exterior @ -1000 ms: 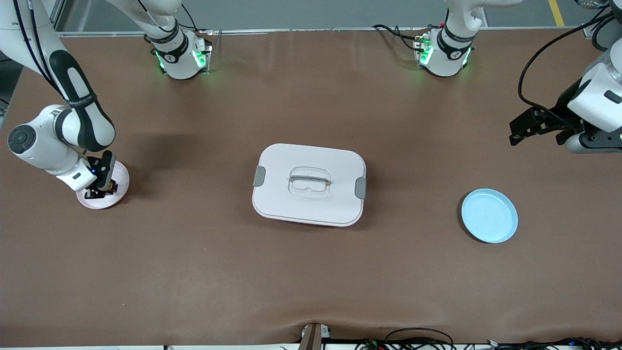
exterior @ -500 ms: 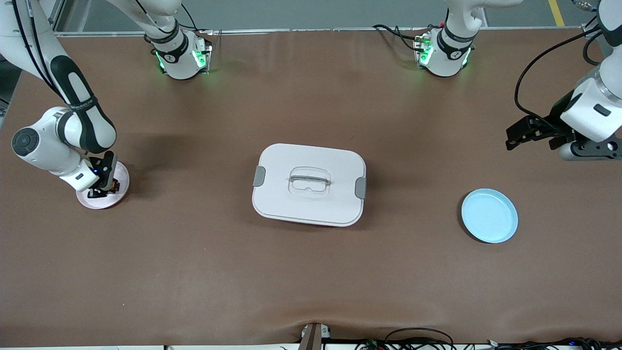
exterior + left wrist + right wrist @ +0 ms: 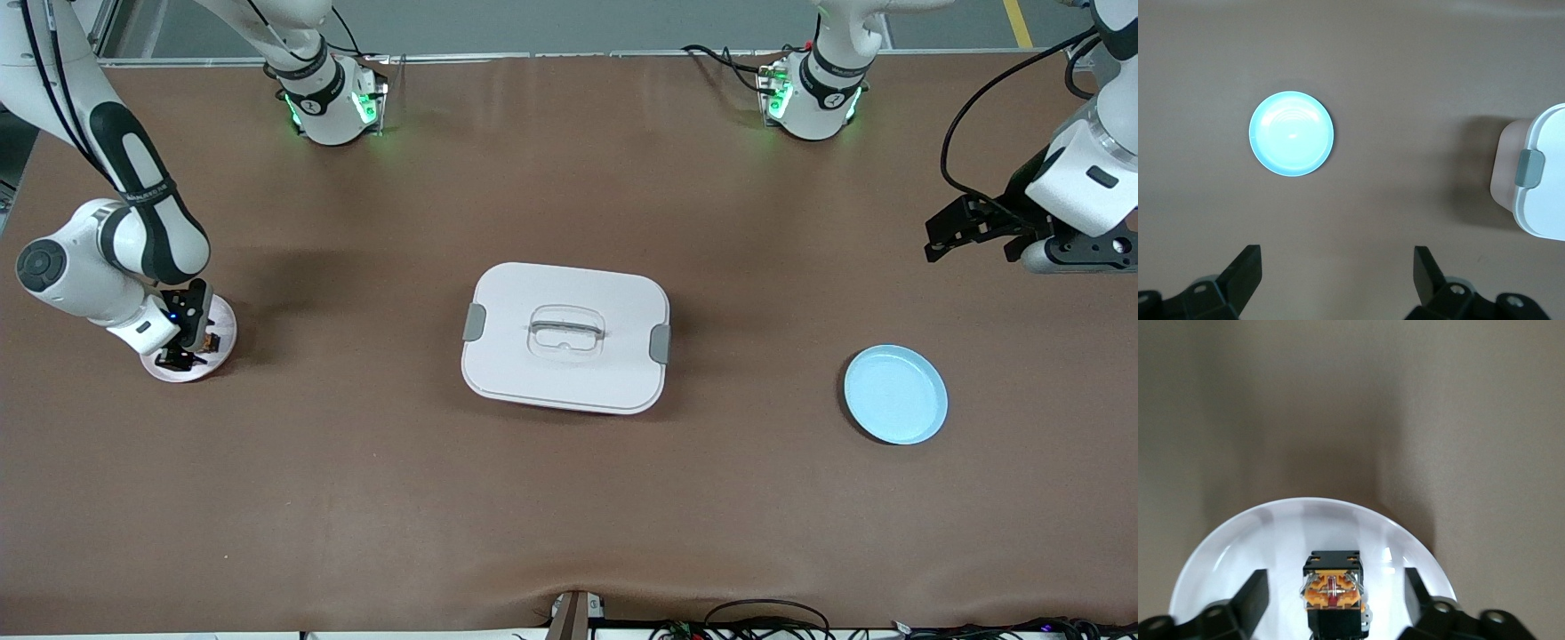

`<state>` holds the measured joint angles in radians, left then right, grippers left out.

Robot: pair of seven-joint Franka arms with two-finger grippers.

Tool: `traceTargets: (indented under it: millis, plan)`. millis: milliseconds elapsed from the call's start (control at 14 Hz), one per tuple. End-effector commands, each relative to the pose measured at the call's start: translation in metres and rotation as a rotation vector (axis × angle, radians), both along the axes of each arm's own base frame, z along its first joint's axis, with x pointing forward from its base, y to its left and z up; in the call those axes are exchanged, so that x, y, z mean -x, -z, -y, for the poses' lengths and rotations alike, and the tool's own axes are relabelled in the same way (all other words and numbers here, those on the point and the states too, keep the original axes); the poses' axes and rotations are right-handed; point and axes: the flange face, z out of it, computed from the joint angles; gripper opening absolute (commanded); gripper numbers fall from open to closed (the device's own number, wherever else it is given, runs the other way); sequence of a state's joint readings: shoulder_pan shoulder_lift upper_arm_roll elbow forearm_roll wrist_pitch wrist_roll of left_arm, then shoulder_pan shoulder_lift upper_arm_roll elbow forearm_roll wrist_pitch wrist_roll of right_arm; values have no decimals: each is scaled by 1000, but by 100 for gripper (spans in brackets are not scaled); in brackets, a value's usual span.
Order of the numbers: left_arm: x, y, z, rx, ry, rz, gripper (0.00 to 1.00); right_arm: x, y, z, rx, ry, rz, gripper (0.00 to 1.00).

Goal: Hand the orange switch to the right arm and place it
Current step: 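Lower the switch onto the white plate with the right gripper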

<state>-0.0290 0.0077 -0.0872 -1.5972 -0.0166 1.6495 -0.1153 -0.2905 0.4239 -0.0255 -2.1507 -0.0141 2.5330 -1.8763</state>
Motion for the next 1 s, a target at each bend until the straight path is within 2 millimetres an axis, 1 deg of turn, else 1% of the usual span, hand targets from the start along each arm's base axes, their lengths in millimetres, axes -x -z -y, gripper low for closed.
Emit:
traceTargets:
  millis: [0, 71, 143, 214, 286, 429, 500, 643, 786, 857, 929]
  plan:
    - [4, -10, 0, 4, 14, 21, 100, -13, -35, 1, -18, 68, -35, 100]
    - [4, -11, 0, 4, 10, 23, 100, -20, -52, -6, -15, 81, -28, 100]
    - [4, -11, 0, 4, 4, 23, 100, -29, -73, -12, -10, 123, -24, 100]
    - [3, -9, -4, 4, -2, 18, 100, -33, -92, -18, -10, 159, -40, 100]
    - [3, -10, -5, 4, -1, 21, 100, -43, -111, -23, -4, 160, -37, 100]
    - [4, -10, -5, 3, 4, 20, 100, -60, -140, -31, -1, 146, -42, 100]
    - [4, -10, -1, 4, 5, 18, 100, -65, -151, -35, 6, 149, -41, 100]
    - [4, -9, -2, 1, 14, 17, 100, -63, -167, -40, 18, 297, -44, 100]
    - [3, -9, -7, 0, 8, 16, 100, -60, -182, -44, 22, 381, -40, 100]
    - [3, -9, -7, -2, 8, 16, 100, -61, -192, -49, 24, 394, -21, 100]
    - [3, -9, -7, -2, 8, 16, 100, -62, -201, -61, 24, 407, -10, 100]
